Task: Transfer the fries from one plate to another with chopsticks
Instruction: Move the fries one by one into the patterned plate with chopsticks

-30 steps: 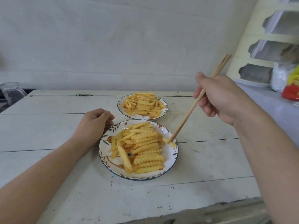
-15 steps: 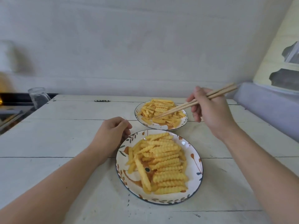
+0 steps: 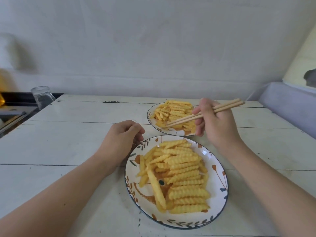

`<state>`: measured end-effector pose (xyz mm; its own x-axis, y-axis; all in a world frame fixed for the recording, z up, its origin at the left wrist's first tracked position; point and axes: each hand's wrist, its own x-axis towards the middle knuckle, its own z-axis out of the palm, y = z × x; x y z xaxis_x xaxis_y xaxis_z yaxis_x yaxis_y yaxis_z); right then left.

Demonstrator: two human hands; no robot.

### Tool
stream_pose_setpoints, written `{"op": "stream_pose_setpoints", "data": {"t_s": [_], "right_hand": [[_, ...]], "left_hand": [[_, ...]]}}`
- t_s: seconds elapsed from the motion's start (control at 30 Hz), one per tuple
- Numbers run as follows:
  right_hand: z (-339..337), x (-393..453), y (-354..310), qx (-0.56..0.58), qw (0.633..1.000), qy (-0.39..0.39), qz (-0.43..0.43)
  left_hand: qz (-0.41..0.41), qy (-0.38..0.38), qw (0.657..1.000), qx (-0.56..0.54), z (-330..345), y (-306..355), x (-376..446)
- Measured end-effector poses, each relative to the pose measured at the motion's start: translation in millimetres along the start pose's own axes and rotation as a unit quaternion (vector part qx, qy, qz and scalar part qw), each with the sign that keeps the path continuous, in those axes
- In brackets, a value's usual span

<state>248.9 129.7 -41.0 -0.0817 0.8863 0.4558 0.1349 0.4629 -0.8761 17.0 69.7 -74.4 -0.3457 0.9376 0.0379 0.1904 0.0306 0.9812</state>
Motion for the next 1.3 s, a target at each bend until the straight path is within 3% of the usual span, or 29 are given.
{"op": "stream_pose_setpoints", "data": {"t_s": [0.1, 0.23, 0.63, 0.9, 1.13, 1.3], "right_hand": [[-22, 5, -17, 0.084, 0.996, 0.037, 0.000], [-59, 4, -39, 0.194, 0.981, 0.019, 0.026], [-23, -32, -56, 0.169, 0.974, -0.146, 0.033], [-32, -31, -65, 0.163, 0.985, -0.052, 0.031], [-31, -36, -74, 0.147, 0.986, -0.071, 0.021], [-44, -18, -57, 0.161, 0.985, 0.064, 0.012]], "left_hand": [[0.001, 0.000, 1.000, -0.004, 0, 0, -1], [-0.001, 0.000, 1.000, -0.004, 0, 1, -1], [-0.007, 0.007, 1.000, -0.023, 0, 2, -2], [-0.010, 0.006, 1.000, -0.020, 0, 1, -2], [-0.011, 0.007, 1.000, -0.019, 1, 2, -3], [-0.010, 0.008, 1.000, -0.029, 1, 1, -2]]}}
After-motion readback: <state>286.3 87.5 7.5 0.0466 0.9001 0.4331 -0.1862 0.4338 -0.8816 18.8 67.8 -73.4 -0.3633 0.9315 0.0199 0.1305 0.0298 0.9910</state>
